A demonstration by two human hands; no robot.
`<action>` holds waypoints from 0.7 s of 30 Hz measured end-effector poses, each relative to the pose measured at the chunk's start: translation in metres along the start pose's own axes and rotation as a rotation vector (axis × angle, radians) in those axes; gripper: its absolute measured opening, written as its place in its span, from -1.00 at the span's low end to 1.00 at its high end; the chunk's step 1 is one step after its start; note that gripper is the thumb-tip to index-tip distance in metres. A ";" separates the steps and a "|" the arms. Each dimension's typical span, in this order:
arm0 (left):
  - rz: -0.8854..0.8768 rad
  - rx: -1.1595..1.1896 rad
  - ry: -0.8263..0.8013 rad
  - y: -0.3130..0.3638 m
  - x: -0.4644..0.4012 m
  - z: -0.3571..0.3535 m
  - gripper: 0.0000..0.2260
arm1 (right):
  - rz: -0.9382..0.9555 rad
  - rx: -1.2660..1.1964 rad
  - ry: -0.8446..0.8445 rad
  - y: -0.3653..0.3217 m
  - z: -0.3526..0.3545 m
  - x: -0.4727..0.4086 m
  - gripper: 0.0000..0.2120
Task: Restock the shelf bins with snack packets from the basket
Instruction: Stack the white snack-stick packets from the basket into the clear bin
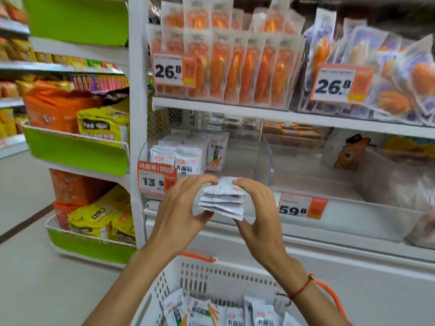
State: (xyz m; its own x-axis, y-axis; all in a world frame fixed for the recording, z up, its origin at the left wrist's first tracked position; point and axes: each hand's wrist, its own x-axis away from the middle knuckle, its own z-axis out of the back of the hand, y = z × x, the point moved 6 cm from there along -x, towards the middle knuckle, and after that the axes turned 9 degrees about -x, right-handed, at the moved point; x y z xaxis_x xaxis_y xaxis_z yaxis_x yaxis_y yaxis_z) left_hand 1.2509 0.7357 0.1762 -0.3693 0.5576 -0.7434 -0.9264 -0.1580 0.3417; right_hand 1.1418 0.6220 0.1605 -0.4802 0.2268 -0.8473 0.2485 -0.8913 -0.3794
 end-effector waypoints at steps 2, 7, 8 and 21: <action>-0.091 -0.074 0.107 0.002 -0.019 0.007 -0.62 | 0.044 0.001 0.036 0.000 0.001 -0.019 -0.59; -0.117 -0.249 0.197 -0.012 -0.061 0.007 -0.64 | 0.012 0.076 0.036 0.021 -0.012 -0.061 -0.60; -0.110 -0.286 0.191 -0.017 -0.069 0.004 -0.64 | -0.020 0.096 0.026 0.028 -0.017 -0.067 -0.61; -0.015 -0.572 -0.364 -0.092 -0.170 -0.076 -0.49 | -0.606 0.002 -0.309 0.156 -0.078 -0.140 -0.56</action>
State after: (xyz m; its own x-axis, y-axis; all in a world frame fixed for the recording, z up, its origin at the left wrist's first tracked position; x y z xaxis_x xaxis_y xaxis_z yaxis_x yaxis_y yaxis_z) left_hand 1.3930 0.5937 0.2279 -0.4010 0.7861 -0.4704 -0.8609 -0.4989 -0.0997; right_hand 1.3138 0.4822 0.1912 -0.7526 0.5641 -0.3396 -0.1422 -0.6428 -0.7527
